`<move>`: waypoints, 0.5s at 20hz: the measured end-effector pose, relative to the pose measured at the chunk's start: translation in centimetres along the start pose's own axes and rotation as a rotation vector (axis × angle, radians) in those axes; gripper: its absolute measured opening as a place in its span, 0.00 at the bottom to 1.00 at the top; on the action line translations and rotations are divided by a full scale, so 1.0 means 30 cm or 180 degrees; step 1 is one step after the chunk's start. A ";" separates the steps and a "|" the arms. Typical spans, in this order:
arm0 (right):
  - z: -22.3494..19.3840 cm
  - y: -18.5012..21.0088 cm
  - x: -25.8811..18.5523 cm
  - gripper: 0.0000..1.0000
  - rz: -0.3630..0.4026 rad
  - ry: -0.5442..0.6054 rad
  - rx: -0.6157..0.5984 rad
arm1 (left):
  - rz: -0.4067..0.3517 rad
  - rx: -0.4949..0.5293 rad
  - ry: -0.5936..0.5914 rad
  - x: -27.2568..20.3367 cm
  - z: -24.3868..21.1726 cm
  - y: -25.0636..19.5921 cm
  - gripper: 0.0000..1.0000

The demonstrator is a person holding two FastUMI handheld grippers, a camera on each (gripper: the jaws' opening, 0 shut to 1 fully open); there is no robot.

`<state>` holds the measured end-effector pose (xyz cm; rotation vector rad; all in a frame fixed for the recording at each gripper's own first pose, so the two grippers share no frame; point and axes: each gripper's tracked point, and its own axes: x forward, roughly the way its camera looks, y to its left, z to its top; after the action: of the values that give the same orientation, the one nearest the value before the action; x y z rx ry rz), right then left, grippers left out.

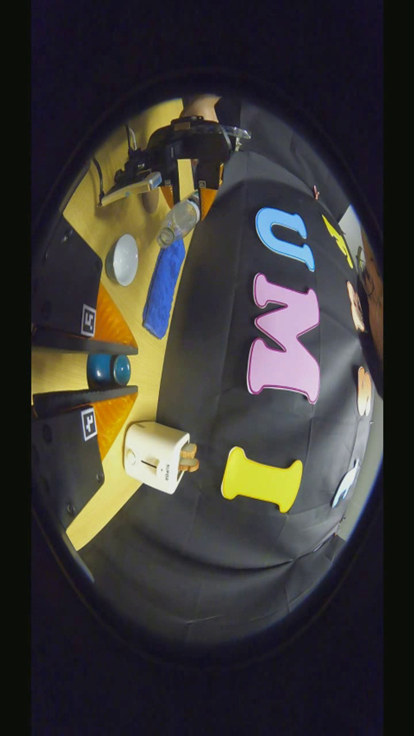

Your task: Open the teacup lid with one hand, grasp the water bottle and pour water into the teacup with the other hand; after pouring, place the water bottle on the coaster and then close the teacup lid.

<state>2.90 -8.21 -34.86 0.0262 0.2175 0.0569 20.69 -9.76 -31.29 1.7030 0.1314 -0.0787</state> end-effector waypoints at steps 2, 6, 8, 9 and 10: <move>-0.005 -0.004 -0.004 0.30 -0.0009 0.0007 -0.0007 | 0.0032 0.0067 -0.0035 -0.001 0.000 0.003 0.73; -0.008 -0.010 -0.013 0.30 -0.0030 0.0011 -0.0036 | 0.0065 0.0156 -0.0091 -0.006 0.014 0.001 0.73; -0.004 -0.010 -0.019 0.35 -0.0029 -0.0002 -0.0069 | 0.0092 0.0216 -0.0108 -0.005 0.012 0.004 0.73; -0.002 -0.010 -0.020 0.24 -0.0024 -0.0008 -0.0083 | 0.0105 0.0249 -0.0116 -0.001 0.014 0.002 0.73; 0.000 -0.010 -0.023 0.35 -0.0026 -0.0009 -0.0095 | 0.0121 0.0283 -0.0120 -0.001 0.013 0.006 0.73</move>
<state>2.24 -8.54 -34.71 -0.0043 0.2140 0.0520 20.70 -10.17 -31.15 1.7910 0.0683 -0.0894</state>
